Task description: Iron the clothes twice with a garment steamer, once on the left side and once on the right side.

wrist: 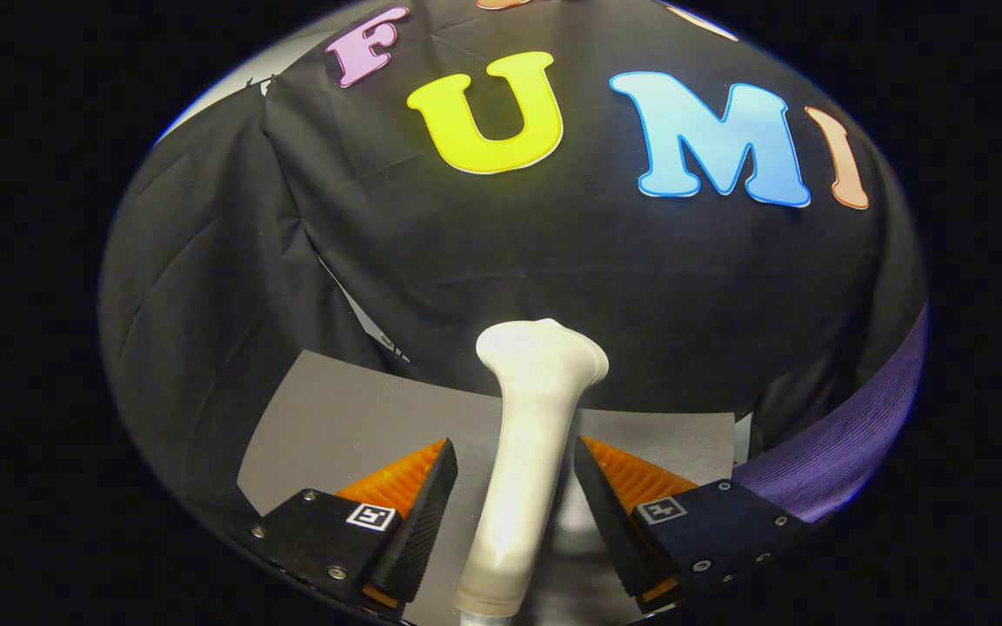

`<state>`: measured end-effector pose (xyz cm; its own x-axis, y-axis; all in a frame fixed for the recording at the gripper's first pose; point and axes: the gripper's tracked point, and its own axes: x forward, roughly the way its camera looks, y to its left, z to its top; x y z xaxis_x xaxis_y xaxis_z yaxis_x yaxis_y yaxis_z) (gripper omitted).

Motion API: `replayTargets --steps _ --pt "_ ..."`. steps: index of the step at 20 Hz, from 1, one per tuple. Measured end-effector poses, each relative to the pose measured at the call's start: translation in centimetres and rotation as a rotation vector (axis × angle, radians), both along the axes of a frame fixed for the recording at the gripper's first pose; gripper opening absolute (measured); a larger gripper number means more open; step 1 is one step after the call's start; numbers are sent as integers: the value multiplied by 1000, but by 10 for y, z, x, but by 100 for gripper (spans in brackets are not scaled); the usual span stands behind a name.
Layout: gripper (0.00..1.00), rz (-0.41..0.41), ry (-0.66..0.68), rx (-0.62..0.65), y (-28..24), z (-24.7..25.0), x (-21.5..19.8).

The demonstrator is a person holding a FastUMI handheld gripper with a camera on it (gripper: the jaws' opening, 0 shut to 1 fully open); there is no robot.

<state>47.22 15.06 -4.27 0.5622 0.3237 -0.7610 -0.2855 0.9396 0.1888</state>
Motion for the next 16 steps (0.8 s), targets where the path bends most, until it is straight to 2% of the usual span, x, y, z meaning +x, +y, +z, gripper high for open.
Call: replayTargets --steps 3,6,11,16 --pt "75 -2 63 35 6 -18 -6" --pt "49 -15 80 94 3 -12 -9" --pt "41 1 23 166 7 10 -38" --pt "39 56 -100 123 -8 37 -90"
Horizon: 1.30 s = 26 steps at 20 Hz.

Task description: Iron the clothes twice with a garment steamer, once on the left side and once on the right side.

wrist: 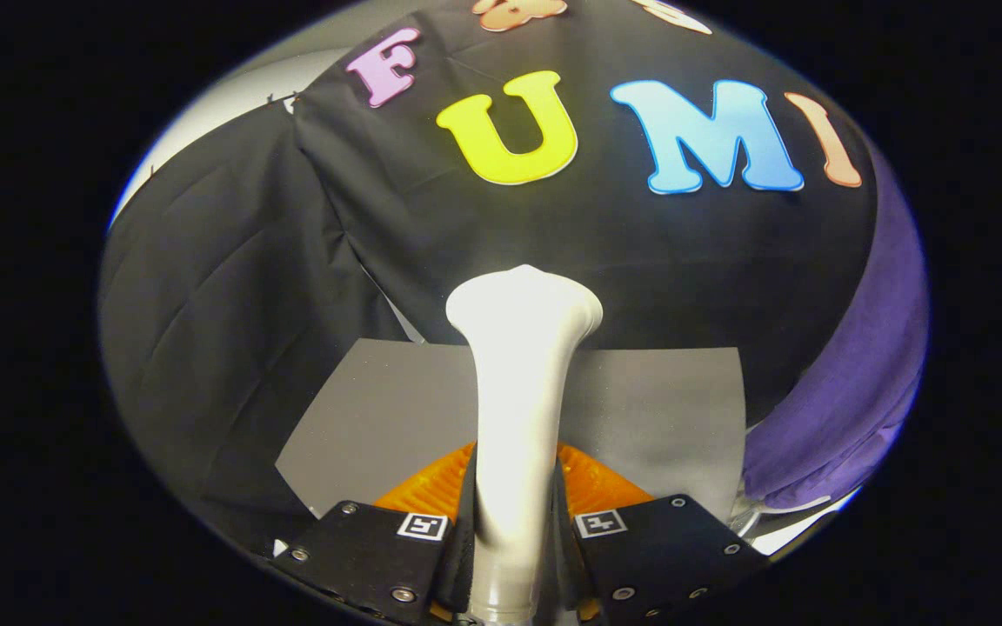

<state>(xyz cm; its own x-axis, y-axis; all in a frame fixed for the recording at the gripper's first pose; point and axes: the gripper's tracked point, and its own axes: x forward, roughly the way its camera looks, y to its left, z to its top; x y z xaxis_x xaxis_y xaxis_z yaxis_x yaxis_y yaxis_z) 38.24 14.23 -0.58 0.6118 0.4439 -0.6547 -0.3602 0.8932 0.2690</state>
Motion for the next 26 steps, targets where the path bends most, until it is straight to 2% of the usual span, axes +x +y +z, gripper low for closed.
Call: replayTargets --steps 7,18,26 --pt "39 48 -64 64 -22 30 -91" --pt "39 -23 -178 53 -88 33 -221" --pt "39 -88 -187 48 -130 8 -302"
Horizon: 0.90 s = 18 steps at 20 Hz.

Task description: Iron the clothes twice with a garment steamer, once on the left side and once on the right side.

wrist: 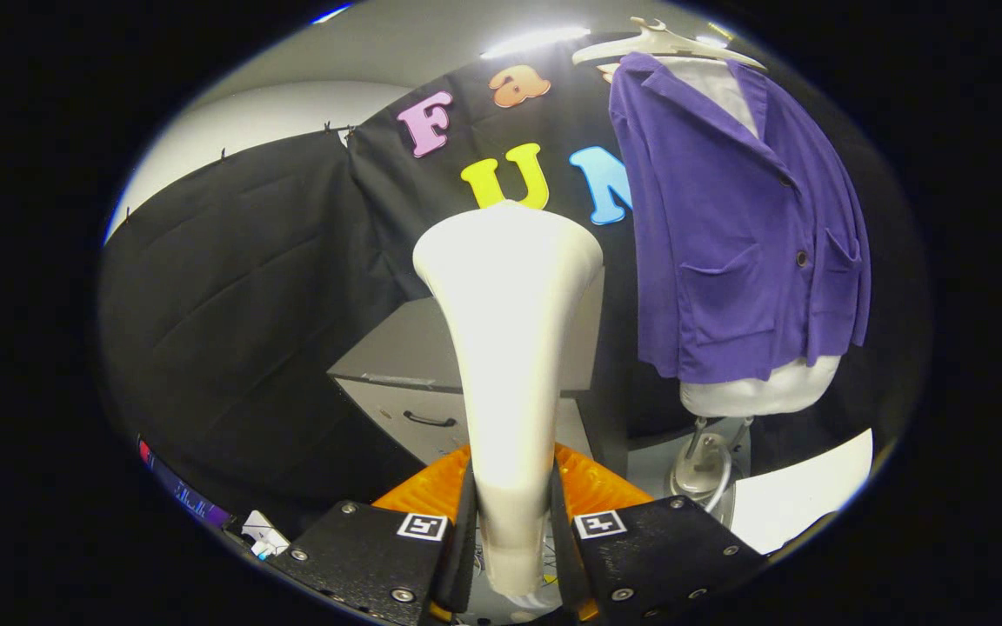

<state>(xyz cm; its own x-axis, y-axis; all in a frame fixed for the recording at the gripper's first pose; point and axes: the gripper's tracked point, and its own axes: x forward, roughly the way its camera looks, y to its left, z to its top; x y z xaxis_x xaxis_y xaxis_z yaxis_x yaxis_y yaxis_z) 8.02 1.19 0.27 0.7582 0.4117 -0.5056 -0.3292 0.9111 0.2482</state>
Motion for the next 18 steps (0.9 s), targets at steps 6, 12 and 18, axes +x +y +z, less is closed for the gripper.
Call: replayTargets --steps 6,12,18 --pt "39 -42 4 2 -20 -8 -34" --pt "39 -79 -80 15 -45 41 -27" --pt "39 -113 -232 16 -74 123 19"
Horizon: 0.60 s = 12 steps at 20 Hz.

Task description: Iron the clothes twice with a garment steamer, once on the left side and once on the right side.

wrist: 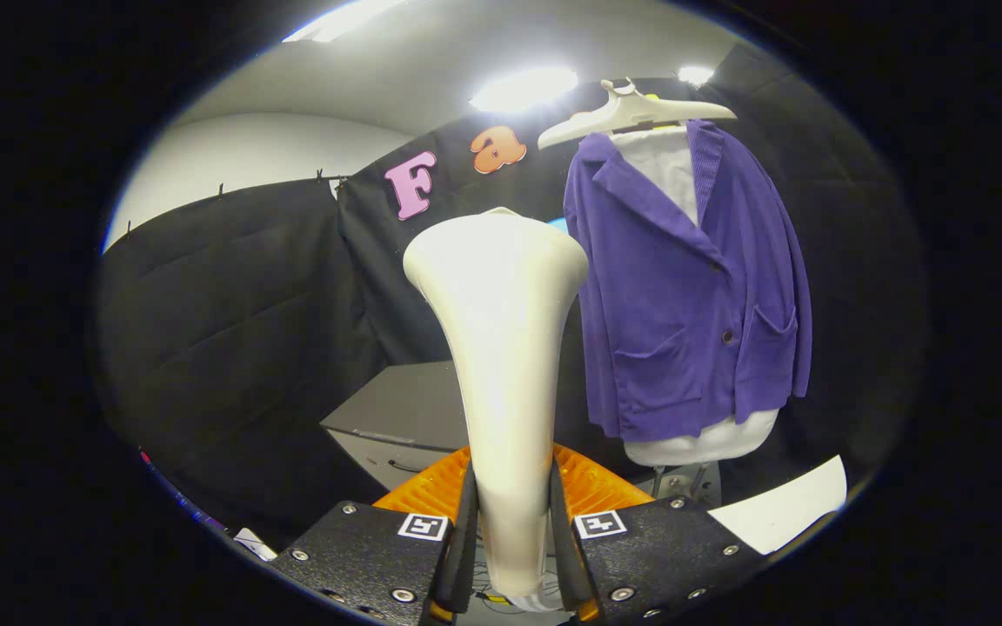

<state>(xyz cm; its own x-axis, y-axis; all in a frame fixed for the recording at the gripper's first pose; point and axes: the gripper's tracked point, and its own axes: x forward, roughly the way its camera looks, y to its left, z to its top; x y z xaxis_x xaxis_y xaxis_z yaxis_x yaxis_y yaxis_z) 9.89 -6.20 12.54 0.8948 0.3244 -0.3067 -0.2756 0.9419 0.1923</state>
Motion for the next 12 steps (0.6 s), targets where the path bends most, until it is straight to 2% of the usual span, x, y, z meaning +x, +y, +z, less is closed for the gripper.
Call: replayTargets --steps 7,12 --pt "38 -62 -130 -41 -23 63 79" --pt "38 -169 -189 -40 -48 89 148"
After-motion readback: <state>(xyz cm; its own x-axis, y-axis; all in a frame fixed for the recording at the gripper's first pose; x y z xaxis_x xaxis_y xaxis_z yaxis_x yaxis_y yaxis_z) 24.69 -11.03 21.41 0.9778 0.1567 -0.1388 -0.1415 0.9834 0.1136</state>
